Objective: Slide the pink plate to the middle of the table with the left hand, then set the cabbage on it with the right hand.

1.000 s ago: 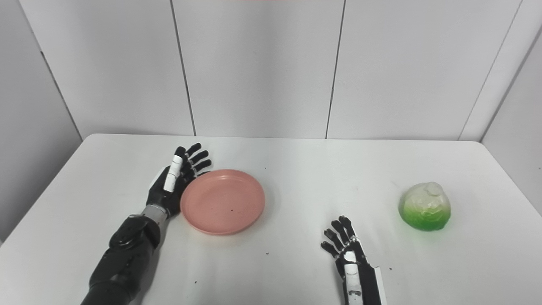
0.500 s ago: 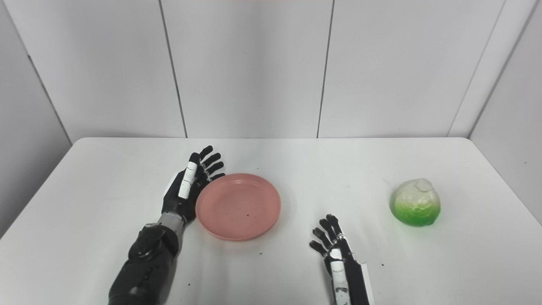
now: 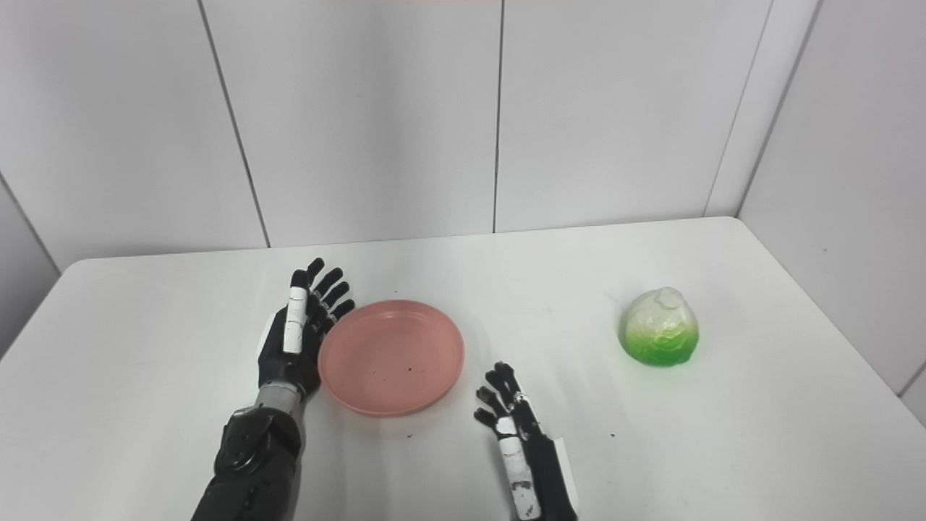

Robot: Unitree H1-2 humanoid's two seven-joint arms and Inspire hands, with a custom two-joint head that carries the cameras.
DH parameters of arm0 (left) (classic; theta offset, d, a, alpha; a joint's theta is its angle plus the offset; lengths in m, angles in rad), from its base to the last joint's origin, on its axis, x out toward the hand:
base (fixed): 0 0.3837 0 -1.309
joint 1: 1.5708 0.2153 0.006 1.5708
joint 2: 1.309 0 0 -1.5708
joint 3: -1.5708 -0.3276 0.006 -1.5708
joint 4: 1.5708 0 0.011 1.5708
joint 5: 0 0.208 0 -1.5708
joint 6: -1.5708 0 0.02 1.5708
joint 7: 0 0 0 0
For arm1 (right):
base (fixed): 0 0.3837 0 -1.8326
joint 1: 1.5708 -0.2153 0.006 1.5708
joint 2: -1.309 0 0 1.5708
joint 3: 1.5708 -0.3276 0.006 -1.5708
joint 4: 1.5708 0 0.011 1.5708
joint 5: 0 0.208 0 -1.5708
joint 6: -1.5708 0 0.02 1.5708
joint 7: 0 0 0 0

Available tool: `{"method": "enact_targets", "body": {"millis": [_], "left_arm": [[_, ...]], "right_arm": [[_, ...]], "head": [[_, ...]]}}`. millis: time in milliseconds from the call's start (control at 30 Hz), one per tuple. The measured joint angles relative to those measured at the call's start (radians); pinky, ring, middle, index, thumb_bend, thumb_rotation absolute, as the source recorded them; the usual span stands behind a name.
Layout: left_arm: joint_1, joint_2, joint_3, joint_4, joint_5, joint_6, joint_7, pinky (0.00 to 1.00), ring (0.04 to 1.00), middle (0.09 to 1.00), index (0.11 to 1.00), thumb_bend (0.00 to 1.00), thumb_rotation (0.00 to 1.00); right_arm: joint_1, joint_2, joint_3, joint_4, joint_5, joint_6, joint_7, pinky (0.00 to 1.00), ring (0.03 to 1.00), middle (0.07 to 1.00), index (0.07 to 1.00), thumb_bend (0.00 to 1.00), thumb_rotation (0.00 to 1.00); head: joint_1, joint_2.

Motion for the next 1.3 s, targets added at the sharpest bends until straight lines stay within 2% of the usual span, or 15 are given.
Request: {"method": "enact_targets", "body": {"millis": [100,200,300,433,467,600,667,767,833,933,1067,1167,1233,1300], "left_arm": [[0.003,-0.001,0.005,-0.005,-0.01,0.0,0.0,0.86,0.899,0.912,0.936,0.99,0.81],[0.009,-0.001,0.006,-0.017,-0.021,0.0,-0.004,0.87,0.897,0.903,0.938,0.95,0.81],[0.009,-0.001,0.003,-0.016,-0.021,0.0,-0.01,0.86,0.884,0.889,0.94,0.93,0.8],[0.001,0.001,0.003,0.004,-0.022,-0.001,-0.017,0.84,0.878,0.884,0.933,0.96,0.79],[0.0,0.002,0.003,0.01,-0.022,-0.001,-0.02,0.84,0.879,0.885,0.933,0.97,0.78],[-0.021,0.005,0.005,0.053,-0.022,-0.011,-0.032,0.84,0.886,0.886,0.929,0.95,0.79],[-0.031,0.006,0.006,0.073,-0.023,-0.017,-0.045,0.85,0.885,0.893,0.938,0.96,0.78],[-0.043,0.009,0.009,0.101,-0.028,-0.028,-0.054,0.85,0.887,0.899,0.939,0.96,0.78],[-0.052,0.012,0.012,0.121,-0.032,-0.038,-0.061,0.84,0.888,0.902,0.939,0.96,0.78],[-0.06,0.016,0.014,0.144,-0.042,-0.045,-0.068,0.84,0.887,0.909,0.942,0.97,0.78],[-0.06,0.022,0.015,0.152,-0.044,-0.049,-0.076,0.85,0.89,0.915,0.953,0.95,0.77],[-0.063,0.021,0.015,0.154,-0.044,-0.049,-0.088,0.85,0.891,0.913,0.954,0.96,0.77],[-0.064,0.017,0.017,0.154,-0.049,-0.049,-0.088,0.86,0.889,0.906,0.951,0.97,0.76],[-0.065,0.017,0.017,0.155,-0.052,-0.05,-0.089,0.84,0.884,0.907,0.955,0.98,0.77]], "right_arm": [[-0.001,0.004,0.01,0.006,-0.033,-0.002,-0.016,0.87,0.897,0.933,0.94,0.73,0.95],[-0.002,0.008,0.014,0.018,-0.09,-0.029,-0.044,0.86,0.9,0.937,0.946,0.68,0.95],[-0.002,0.017,0.012,0.021,-0.155,-0.048,-0.08,0.9,0.923,0.955,0.955,0.74,0.94],[0.0,0.024,-0.01,-0.003,-0.193,-0.039,-0.117,0.88,0.936,0.967,0.969,0.77,0.92],[-0.001,0.023,-0.016,-0.015,-0.198,-0.036,-0.124,0.88,0.938,0.971,0.973,0.77,0.91],[-0.005,0.02,-0.044,-0.104,-0.207,0.001,-0.126,0.86,0.944,0.978,0.988,0.72,0.83],[-0.01,0.015,-0.06,-0.165,-0.207,0.036,-0.12,0.87,0.947,0.983,0.991,0.74,0.77],[-0.028,-0.008,-0.097,-0.28,-0.205,0.121,-0.081,0.9,0.962,0.997,0.999,0.79,0.77],[-0.047,-0.053,-0.117,-0.351,-0.233,0.188,-0.039,0.88,0.959,1.0,1.0,0.83,0.81],[-0.077,-0.197,-0.14,-0.42,-0.308,0.257,0.043,0.88,0.965,1.0,1.0,0.87,0.78],[-0.133,-0.333,-0.193,-0.464,-0.343,0.379,0.124,0.84,0.948,0.991,1.0,0.94,0.65],[-0.203,-0.406,-0.203,-0.495,-0.341,0.467,0.201,0.84,0.954,0.998,1.0,0.96,0.58],[-0.257,-0.456,-0.205,-0.511,-0.343,0.528,0.25,0.86,0.951,0.988,1.0,0.99,0.52],[-0.322,-0.507,-0.205,-0.511,-0.356,0.589,0.296,0.84,0.926,0.971,1.0,1.0,0.43]], "head": [[-0.006,-0.002],[-0.014,-0.002],[-0.025,-0.005],[-0.025,-0.005],[-0.045,-0.012],[-0.054,-0.018],[-0.065,-0.026],[-0.065,-0.026],[-0.066,-0.032],[-0.069,-0.037],[-0.068,-0.043],[-0.066,-0.043],[-0.066,-0.044],[-0.065,-0.046]]}}
